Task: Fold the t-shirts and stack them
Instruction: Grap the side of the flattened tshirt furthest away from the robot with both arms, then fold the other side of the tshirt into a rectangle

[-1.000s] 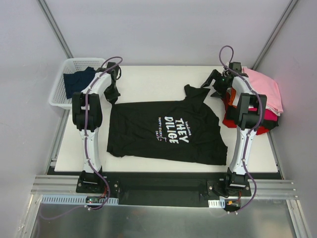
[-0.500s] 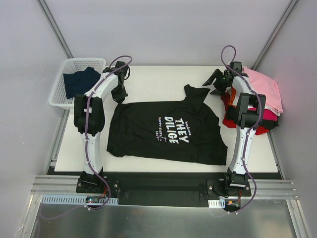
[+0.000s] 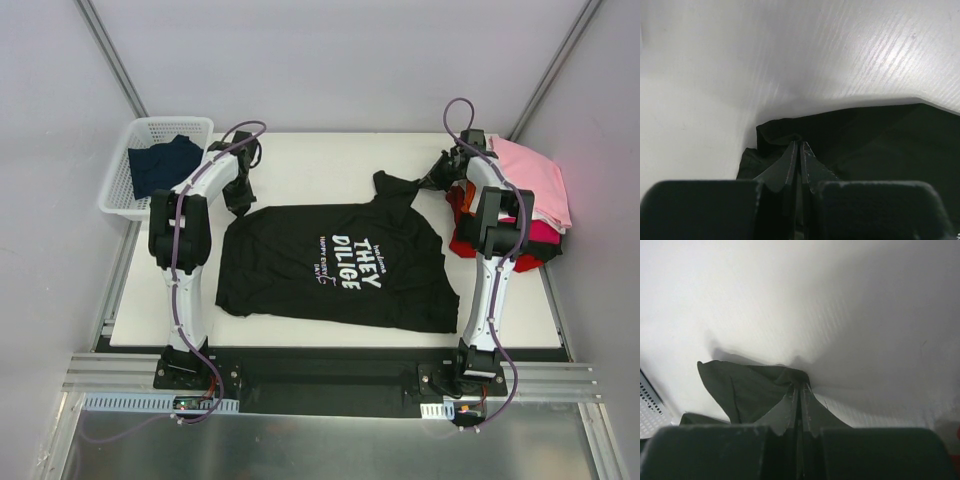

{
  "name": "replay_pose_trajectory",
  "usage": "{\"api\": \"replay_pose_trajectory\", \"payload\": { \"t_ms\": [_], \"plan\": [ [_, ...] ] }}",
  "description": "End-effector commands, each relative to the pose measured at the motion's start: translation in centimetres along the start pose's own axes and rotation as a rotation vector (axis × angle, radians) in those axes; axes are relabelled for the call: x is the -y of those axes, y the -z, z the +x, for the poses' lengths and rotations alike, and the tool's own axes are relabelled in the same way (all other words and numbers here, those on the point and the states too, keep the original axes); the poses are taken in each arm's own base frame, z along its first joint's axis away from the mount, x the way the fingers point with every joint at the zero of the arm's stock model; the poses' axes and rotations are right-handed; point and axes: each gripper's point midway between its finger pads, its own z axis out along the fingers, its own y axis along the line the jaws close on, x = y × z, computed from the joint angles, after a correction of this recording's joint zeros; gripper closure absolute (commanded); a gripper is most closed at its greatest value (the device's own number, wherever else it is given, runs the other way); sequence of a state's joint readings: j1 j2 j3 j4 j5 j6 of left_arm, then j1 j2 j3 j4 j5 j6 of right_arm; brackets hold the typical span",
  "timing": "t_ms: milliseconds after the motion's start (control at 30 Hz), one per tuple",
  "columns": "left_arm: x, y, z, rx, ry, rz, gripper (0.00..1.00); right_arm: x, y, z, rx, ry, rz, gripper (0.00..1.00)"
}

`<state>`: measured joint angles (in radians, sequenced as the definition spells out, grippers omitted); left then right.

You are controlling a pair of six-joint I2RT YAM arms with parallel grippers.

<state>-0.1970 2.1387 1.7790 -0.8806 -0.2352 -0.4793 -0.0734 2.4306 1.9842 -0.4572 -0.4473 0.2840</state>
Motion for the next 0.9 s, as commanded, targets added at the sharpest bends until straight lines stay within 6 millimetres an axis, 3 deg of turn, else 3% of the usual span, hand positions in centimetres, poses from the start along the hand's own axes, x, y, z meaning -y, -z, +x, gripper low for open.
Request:
{"api": "replay_pose_trajectory", "payload": {
  "t_ms": [0, 333, 567, 867],
  "plan": [
    [-0.2, 2.8, 0.0, 0.029, 0.020, 0.026, 1.00, -1.5, 1.9, -0.6, 0.034, 0.027, -0.004, 0.99],
    [1.2, 5.3, -0.4, 0.080, 0.033, 0.076, 1.00, -5.3, 6.6, -0.8, 0.048, 0.060, -0.066, 0.99],
    [0.6, 8.3, -0.1, 0.129, 0.043, 0.103, 1.00, -7.8, 10.0, -0.2, 0.065, 0.087, -0.103, 0.99],
    [-0.7, 10.4, 2.1, 0.150, 0.051, 0.114, 1.00, -8.3, 13.5, 3.4, 0.049, 0.123, -0.101, 0.99]
  ]
}}
